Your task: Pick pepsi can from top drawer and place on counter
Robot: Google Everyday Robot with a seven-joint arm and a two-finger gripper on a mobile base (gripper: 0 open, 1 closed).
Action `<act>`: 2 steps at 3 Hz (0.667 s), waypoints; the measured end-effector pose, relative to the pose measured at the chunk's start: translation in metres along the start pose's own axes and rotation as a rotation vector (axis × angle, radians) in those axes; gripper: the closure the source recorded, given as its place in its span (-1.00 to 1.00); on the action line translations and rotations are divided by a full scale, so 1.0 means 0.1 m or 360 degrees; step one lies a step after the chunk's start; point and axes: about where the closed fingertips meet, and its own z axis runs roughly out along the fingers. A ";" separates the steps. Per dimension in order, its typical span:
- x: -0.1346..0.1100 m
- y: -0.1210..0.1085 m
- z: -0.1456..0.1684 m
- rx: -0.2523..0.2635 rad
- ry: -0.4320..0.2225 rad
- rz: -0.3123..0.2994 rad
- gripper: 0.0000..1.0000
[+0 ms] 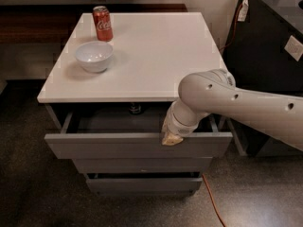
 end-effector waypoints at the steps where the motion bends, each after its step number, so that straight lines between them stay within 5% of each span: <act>1: 0.00 0.00 0.00 0.0000 0.0000 0.0000 0.95; 2: 0.00 0.00 0.00 0.0000 0.0000 0.0000 0.88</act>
Offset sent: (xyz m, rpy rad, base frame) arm -0.0921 0.0263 -0.0201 0.0992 0.1004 0.1588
